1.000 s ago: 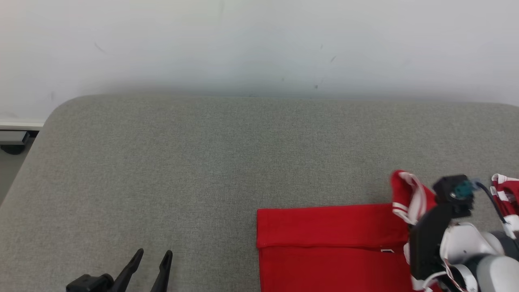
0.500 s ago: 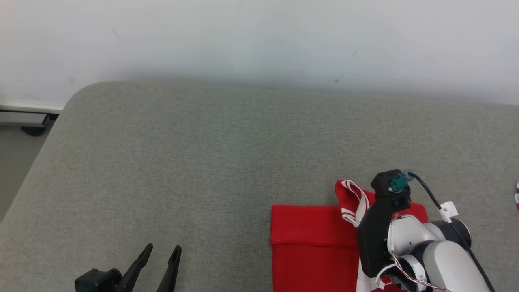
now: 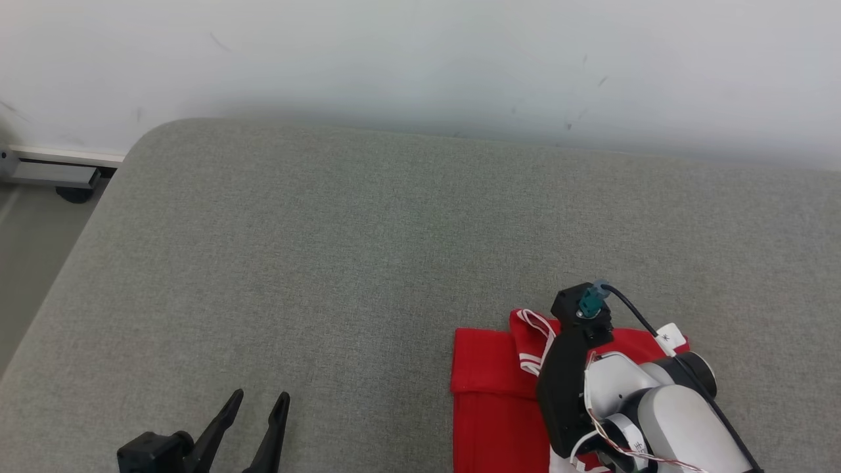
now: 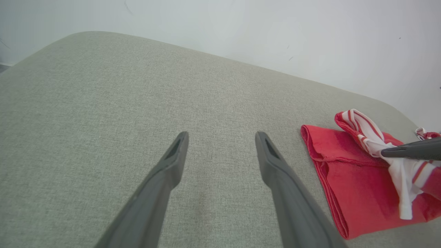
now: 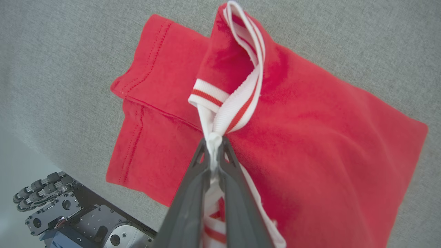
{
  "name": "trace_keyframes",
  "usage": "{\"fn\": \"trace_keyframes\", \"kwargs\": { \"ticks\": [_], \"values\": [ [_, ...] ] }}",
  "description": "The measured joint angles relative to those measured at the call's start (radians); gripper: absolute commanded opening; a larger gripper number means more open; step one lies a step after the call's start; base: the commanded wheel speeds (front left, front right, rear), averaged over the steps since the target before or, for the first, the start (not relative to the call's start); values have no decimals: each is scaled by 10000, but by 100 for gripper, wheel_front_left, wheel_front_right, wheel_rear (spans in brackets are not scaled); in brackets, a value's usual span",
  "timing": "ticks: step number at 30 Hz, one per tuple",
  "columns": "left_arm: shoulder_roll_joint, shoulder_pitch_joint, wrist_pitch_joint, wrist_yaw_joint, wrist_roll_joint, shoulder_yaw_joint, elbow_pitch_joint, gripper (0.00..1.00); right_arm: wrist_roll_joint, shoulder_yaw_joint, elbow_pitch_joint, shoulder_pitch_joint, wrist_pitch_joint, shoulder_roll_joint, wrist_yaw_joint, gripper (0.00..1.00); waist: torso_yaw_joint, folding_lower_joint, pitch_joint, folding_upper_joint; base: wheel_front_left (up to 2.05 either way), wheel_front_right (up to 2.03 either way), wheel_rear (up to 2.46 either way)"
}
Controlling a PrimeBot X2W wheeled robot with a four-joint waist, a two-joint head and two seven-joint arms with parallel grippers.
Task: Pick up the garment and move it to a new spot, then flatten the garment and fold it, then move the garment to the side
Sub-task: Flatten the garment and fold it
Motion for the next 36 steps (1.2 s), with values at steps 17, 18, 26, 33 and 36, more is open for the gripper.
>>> {"fn": "trace_keyframes", "kwargs": {
  "ticks": [17, 18, 26, 33, 36],
  "values": [
    [-127, -231, -54, -48, 0, -102, 134, 100, 775, 1287, 633, -477, -614, -2, -276, 0, 147, 0, 52, 0, 0, 0, 0],
    [-128, -231, -54, -50, 0, -98, 140, 100, 894, 1400, 673, -520, -619, -8, -276, 0, 167, 0, 52, 0, 0, 0, 0],
    [-169, -231, -61, -67, 0, -109, 228, 100, 1151, 1751, 976, -663, -890, 6, -453, 0, 261, 0, 35, 0, 0, 0, 0],
    [-144, -225, -100, -94, 0, -107, 326, 100, 1530, 1799, 1210, -713, -1369, 8, -552, 100, 295, 0, -29, 0, 0, 0, 0],
    [-121, -224, -104, -100, -2, -100, 343, 100, 1985, 1927, 1070, -888, -1716, 8, -602, 100, 281, 0, -62, 0, 0, 0, 0]
  ]
}}
